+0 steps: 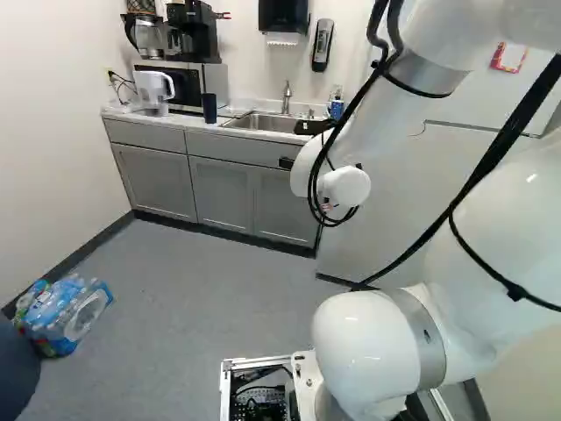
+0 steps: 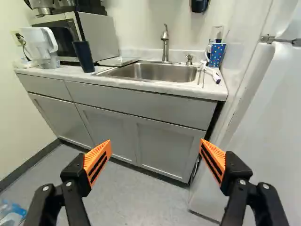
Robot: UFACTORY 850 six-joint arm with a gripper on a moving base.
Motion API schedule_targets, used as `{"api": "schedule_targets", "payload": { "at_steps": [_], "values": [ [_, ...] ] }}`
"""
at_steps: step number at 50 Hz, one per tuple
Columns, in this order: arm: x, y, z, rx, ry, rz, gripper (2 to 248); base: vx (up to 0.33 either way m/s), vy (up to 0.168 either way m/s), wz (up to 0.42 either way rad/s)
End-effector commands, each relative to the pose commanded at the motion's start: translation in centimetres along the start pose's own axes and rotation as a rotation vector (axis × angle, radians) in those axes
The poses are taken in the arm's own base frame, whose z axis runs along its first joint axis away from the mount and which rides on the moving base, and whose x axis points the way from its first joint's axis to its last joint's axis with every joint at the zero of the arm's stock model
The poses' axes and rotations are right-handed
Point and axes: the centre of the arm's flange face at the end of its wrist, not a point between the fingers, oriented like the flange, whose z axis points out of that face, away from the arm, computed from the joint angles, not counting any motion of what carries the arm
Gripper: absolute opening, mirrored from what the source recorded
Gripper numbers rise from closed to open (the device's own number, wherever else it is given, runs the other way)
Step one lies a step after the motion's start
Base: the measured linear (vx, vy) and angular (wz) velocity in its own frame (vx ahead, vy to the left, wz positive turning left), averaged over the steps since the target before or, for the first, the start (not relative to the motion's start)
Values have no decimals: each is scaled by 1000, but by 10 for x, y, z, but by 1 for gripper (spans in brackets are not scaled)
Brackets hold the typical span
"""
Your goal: Rinse the cup and place it in the tray
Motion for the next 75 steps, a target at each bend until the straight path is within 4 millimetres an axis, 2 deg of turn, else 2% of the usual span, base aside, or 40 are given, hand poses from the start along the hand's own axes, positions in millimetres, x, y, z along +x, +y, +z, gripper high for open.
{"api": "schedule_targets", "payload": {
  "at_steps": [50,75],
  "values": [
    [62,0,54,0,23,0,247,0,0,0],
    [91,0,62,0,75,0,247,0,0,0]
  ]
}}
